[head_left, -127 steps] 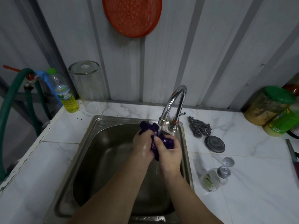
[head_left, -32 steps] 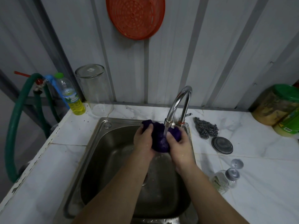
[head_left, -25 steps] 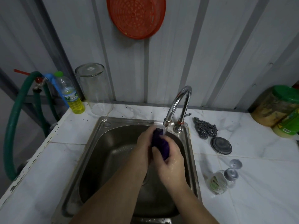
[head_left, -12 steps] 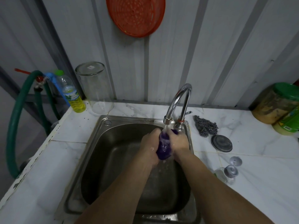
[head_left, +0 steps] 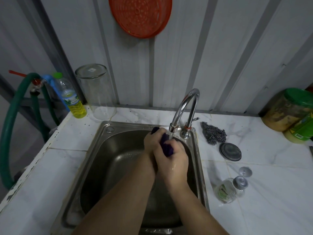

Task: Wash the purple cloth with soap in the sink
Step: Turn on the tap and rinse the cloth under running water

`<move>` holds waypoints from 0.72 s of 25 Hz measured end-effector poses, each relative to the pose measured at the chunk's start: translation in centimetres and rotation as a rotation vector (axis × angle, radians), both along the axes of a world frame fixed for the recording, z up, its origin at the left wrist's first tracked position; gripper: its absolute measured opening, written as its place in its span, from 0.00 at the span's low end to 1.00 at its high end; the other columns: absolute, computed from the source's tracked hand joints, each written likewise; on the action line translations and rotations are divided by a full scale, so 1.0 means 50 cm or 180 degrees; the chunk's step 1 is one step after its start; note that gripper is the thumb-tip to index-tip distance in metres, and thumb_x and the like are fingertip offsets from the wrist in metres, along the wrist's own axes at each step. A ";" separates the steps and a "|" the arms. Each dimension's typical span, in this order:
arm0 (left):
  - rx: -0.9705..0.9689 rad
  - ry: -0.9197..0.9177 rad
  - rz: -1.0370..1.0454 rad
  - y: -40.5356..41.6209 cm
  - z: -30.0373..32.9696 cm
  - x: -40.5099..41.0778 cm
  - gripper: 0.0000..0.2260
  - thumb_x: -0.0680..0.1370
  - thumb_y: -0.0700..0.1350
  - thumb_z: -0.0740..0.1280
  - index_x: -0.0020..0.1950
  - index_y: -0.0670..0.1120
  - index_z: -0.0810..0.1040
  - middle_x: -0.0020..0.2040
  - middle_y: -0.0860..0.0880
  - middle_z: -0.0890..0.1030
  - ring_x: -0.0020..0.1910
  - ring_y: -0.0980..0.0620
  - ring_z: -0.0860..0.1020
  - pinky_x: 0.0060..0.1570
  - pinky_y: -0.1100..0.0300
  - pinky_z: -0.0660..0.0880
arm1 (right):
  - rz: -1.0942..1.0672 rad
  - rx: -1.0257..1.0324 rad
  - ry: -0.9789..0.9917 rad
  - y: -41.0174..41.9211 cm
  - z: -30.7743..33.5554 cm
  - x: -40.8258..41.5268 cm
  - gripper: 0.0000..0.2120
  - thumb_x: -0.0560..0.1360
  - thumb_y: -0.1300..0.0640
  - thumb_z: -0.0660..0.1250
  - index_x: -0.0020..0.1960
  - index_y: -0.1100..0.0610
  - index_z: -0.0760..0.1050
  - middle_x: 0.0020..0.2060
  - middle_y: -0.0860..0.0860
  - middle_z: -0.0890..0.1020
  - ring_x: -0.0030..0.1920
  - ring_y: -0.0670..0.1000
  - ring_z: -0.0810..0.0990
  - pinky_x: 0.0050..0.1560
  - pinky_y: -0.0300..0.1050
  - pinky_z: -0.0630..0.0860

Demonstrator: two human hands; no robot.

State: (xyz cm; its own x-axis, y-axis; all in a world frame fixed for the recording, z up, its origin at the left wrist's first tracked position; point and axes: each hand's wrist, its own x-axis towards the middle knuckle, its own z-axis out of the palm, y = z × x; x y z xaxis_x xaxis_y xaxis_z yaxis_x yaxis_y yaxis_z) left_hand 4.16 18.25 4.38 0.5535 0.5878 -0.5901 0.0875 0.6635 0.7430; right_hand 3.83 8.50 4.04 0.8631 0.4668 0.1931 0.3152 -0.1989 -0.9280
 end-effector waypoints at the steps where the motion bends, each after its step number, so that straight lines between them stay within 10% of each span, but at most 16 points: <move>1: -0.0190 -0.0168 -0.0083 -0.008 -0.003 -0.003 0.07 0.81 0.43 0.64 0.46 0.40 0.77 0.40 0.43 0.77 0.39 0.48 0.78 0.44 0.56 0.76 | -0.0150 -0.0124 0.0055 0.012 0.007 0.007 0.14 0.69 0.34 0.65 0.39 0.44 0.79 0.38 0.43 0.80 0.39 0.42 0.79 0.37 0.38 0.75; 5: -0.0548 0.0001 0.0065 -0.030 -0.029 0.000 0.11 0.80 0.43 0.65 0.47 0.38 0.83 0.39 0.39 0.85 0.37 0.43 0.85 0.34 0.55 0.82 | -0.0536 -0.0513 0.0774 0.058 -0.005 0.097 0.15 0.70 0.40 0.65 0.34 0.51 0.78 0.28 0.45 0.82 0.33 0.47 0.81 0.29 0.36 0.70; 12: -0.0149 0.0192 0.0281 -0.045 -0.045 0.002 0.10 0.75 0.43 0.69 0.55 0.43 0.83 0.49 0.41 0.85 0.43 0.42 0.86 0.38 0.48 0.84 | -0.0817 0.0001 0.2526 0.047 -0.059 0.151 0.10 0.76 0.48 0.68 0.41 0.55 0.79 0.45 0.58 0.86 0.47 0.60 0.85 0.52 0.56 0.83; 18: 0.0178 0.0043 0.0556 0.014 -0.018 -0.014 0.05 0.78 0.44 0.70 0.47 0.42 0.79 0.37 0.46 0.80 0.31 0.53 0.80 0.30 0.62 0.77 | 0.0252 0.0291 0.0658 -0.005 -0.020 -0.005 0.14 0.73 0.40 0.68 0.39 0.49 0.80 0.35 0.48 0.82 0.37 0.48 0.82 0.38 0.47 0.80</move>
State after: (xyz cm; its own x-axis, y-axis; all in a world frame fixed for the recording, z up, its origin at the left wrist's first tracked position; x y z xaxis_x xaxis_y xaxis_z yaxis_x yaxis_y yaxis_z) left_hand 3.46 18.97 3.46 0.4323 0.7063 -0.5605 -0.0152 0.6272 0.7787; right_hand 3.57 8.27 3.02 0.8500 0.5232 0.0605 0.1279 -0.0935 -0.9874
